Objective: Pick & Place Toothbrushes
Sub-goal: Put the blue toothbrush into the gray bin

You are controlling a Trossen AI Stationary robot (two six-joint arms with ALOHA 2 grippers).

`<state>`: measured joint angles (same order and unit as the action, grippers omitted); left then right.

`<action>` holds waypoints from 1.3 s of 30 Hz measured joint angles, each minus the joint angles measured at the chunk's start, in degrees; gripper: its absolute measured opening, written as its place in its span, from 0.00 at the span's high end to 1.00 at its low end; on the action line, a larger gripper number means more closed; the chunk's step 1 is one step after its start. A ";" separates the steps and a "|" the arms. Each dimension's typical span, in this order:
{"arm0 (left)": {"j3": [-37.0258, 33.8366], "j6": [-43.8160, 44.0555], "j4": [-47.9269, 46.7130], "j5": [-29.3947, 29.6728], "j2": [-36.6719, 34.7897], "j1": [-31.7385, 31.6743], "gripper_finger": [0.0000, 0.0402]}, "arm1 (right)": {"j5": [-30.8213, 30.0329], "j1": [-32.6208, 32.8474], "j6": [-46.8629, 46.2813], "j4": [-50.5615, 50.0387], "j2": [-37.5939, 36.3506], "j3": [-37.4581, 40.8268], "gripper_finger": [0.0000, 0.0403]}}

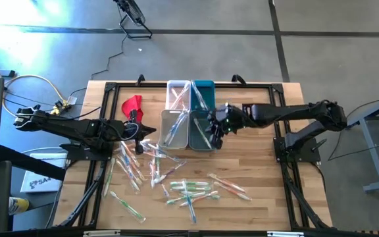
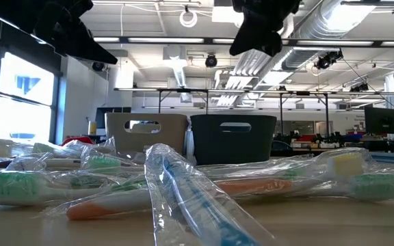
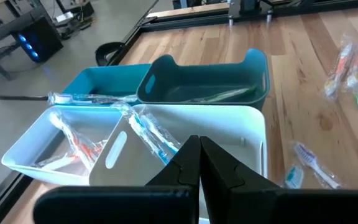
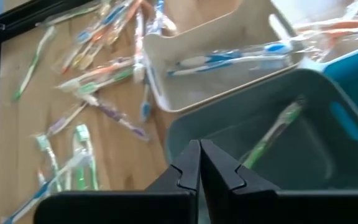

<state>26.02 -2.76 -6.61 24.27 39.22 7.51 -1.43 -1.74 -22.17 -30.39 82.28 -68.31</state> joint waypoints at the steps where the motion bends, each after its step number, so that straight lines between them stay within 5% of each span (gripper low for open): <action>1: 0.00 0.04 0.02 0.00 0.00 0.00 1.00 | -0.91 1.17 -0.78 0.00 0.00 0.00 0.99; 13: 0.00 7.94 0.02 -1.65 0.00 0.00 1.00 | -14.29 15.55 -12.16 0.08 0.38 0.00 0.99; 25: 0.00 17.00 1.03 -17.51 0.04 0.04 1.00 | -31.19 28.30 -28.10 -9.69 0.66 0.00 0.99; 31: 0.00 17.66 3.77 -17.74 2.89 0.09 1.00 | -34.83 31.78 -36.42 -22.20 0.55 0.00 0.99; 39: 0.02 17.82 10.60 -20.06 15.07 0.09 1.00 | -31.25 30.86 -32.43 -24.60 0.11 0.00 0.99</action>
<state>26.04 15.05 3.99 4.22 54.29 7.60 -32.68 29.12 -54.59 -54.99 82.39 -68.31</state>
